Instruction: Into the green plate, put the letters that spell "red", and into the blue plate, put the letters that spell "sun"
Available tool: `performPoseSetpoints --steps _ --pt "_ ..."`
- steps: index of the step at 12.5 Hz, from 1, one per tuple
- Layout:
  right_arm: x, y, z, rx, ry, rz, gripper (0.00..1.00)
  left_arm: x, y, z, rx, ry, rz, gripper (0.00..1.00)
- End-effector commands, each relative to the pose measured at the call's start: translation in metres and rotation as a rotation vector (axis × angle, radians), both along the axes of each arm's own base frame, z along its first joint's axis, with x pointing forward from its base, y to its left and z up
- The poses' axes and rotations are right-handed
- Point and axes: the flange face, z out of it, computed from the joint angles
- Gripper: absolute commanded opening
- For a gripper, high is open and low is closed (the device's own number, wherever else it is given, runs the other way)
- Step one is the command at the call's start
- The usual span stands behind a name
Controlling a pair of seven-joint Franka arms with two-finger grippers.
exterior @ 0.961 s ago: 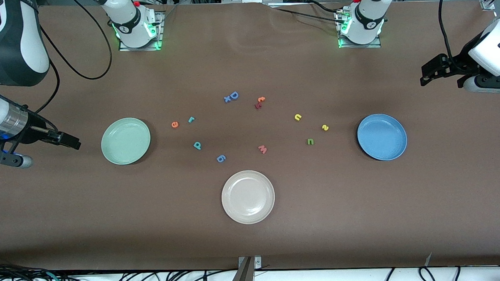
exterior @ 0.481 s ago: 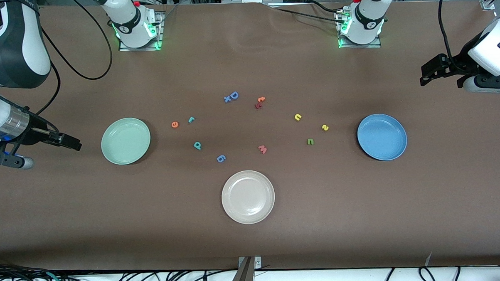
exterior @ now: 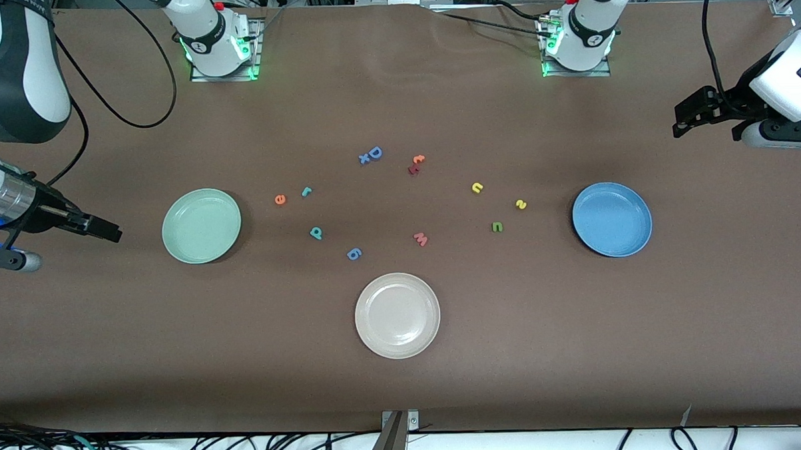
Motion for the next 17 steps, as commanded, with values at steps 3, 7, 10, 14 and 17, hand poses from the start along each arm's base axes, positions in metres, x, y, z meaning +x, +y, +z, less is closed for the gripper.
performPoseSetpoints --steps 3,7,10,14,17 --pt "0.002 0.003 -0.004 0.005 0.009 0.014 0.99 0.001 -0.001 0.007 -0.028 0.0 -0.013 1.0" --pt "0.004 0.006 -0.014 0.005 0.023 0.019 0.99 0.0 -0.002 0.008 -0.028 0.0 -0.015 1.0" --pt "0.004 0.007 -0.015 0.006 0.023 0.028 0.99 0.001 -0.003 0.008 -0.028 -0.001 -0.015 1.0" --pt "0.001 0.011 -0.02 0.01 0.041 0.033 0.99 0.005 -0.002 0.004 -0.018 -0.012 -0.015 1.0" --pt "0.001 0.019 -0.021 0.009 0.045 0.047 0.99 0.019 0.0 -0.003 -0.02 -0.045 -0.009 1.0"
